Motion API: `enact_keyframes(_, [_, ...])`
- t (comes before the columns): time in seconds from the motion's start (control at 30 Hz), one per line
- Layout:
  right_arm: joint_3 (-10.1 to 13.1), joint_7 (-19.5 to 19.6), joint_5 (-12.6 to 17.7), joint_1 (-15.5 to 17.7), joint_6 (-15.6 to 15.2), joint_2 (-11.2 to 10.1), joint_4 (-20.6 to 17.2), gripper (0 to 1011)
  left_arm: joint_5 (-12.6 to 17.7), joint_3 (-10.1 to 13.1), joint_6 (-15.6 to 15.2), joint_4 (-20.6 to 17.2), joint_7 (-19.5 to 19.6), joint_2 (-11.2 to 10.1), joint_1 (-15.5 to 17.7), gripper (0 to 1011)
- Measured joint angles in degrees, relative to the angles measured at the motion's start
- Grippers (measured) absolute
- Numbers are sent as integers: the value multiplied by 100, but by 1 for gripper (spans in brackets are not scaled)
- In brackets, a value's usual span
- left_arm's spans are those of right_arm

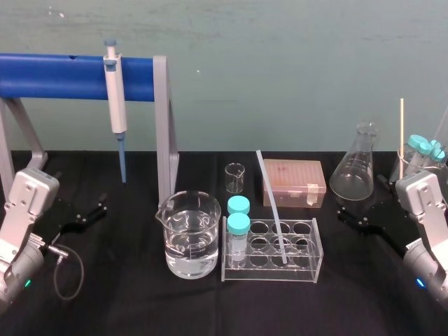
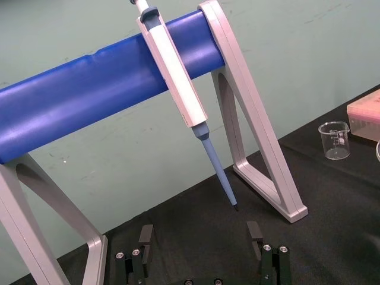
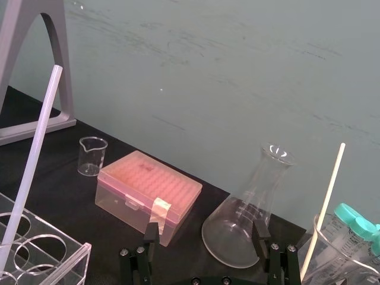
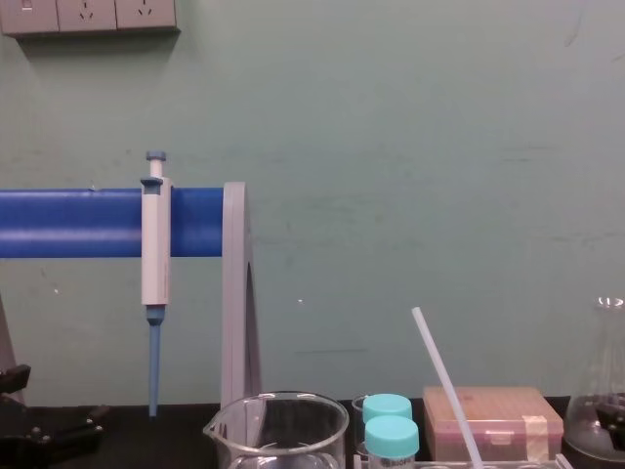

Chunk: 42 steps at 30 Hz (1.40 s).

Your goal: Pick up the stirring rod with one hand, then place it down.

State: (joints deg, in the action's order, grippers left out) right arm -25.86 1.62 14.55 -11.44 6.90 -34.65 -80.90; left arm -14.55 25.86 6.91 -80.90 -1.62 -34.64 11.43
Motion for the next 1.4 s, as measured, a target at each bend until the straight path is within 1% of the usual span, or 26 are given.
enact_keyframes(1.4, [0, 0, 0, 0, 0, 0, 0, 1003, 0, 0, 0, 0, 0, 0, 0, 1000])
